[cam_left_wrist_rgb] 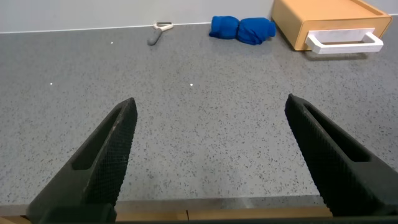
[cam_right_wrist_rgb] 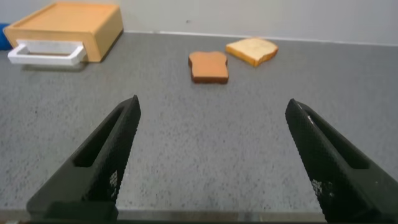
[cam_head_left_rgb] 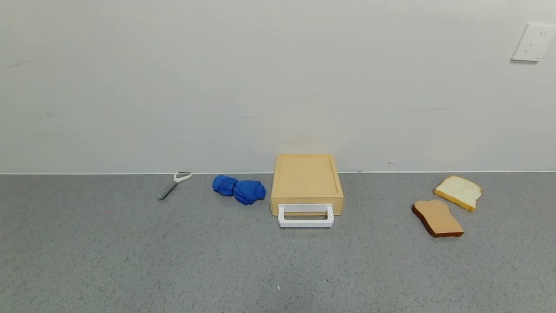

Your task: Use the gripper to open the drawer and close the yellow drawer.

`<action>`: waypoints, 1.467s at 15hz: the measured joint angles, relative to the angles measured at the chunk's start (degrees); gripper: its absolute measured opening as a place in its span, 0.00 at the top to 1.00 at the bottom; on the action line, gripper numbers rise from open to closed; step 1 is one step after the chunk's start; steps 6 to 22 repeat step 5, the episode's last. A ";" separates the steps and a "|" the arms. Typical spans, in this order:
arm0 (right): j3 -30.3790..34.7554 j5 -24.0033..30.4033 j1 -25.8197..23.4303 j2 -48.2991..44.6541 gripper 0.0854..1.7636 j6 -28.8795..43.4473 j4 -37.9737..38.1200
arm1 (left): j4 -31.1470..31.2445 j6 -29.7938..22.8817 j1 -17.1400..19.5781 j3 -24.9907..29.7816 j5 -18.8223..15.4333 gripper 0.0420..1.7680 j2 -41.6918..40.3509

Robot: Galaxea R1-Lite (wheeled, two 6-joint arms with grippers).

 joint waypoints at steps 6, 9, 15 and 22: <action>0.05 -0.09 0.06 0.00 0.03 0.71 0.65 | 0.00 0.00 0.00 0.00 0.00 0.03 0.00; 0.05 -0.09 0.06 0.00 0.03 0.71 0.65 | 0.00 0.00 0.00 0.00 0.00 0.03 0.00; 0.05 -0.09 0.06 0.00 0.03 0.71 0.65 | 0.00 0.00 0.00 0.00 0.00 0.03 0.00; 0.05 -0.09 0.06 0.00 0.03 0.71 0.65 | 0.00 0.00 0.00 0.00 0.00 0.03 0.00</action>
